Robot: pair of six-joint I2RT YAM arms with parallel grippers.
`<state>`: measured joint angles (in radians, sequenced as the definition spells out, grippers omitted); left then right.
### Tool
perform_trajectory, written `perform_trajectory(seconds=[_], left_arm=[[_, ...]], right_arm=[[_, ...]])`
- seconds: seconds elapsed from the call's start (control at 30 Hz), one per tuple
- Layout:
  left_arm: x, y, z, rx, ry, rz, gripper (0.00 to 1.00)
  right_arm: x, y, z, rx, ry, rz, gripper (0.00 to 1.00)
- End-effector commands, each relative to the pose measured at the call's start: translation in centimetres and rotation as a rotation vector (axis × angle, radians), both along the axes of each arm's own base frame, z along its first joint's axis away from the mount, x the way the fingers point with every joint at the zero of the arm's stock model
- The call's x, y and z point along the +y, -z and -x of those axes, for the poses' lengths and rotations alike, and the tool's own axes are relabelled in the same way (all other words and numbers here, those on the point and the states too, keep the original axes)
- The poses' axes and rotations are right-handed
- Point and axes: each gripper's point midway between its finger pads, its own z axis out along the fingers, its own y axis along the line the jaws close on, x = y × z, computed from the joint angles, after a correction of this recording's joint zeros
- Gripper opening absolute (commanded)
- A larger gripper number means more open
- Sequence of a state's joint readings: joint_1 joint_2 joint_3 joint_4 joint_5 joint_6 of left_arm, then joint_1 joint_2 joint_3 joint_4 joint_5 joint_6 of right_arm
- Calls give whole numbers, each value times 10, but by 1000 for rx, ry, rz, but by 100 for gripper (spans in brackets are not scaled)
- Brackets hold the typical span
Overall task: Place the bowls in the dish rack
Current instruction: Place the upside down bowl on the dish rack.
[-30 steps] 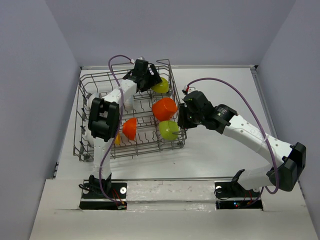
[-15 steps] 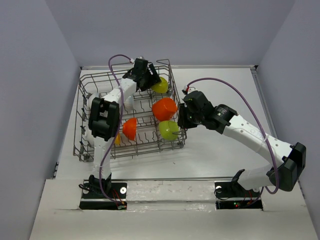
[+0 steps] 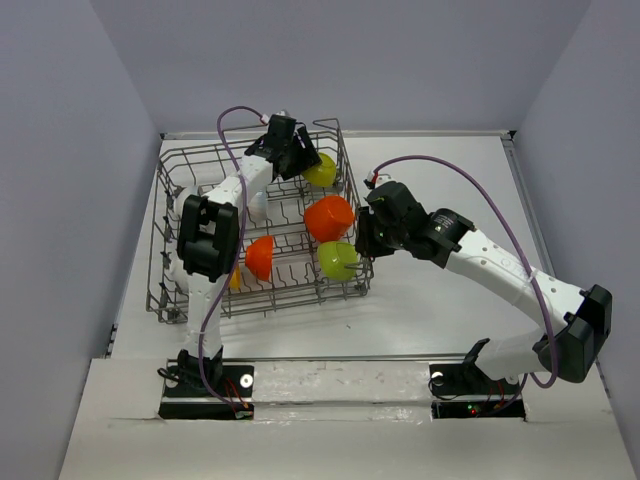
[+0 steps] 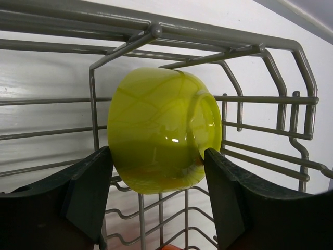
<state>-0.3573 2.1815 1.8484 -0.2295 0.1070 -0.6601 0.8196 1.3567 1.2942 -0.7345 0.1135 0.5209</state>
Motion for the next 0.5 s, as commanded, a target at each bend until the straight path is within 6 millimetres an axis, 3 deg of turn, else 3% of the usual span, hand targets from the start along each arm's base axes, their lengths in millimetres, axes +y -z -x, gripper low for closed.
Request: perform_trajectory(seconds=[0.0, 0.47], left_arm=[[-26, -6, 16, 8, 128, 14, 54], [-19, -4, 33, 13, 210, -52, 51]], right_arm=[[28, -26, 2, -20, -76, -117, 11], [31, -27, -4, -27, -69, -112, 12]])
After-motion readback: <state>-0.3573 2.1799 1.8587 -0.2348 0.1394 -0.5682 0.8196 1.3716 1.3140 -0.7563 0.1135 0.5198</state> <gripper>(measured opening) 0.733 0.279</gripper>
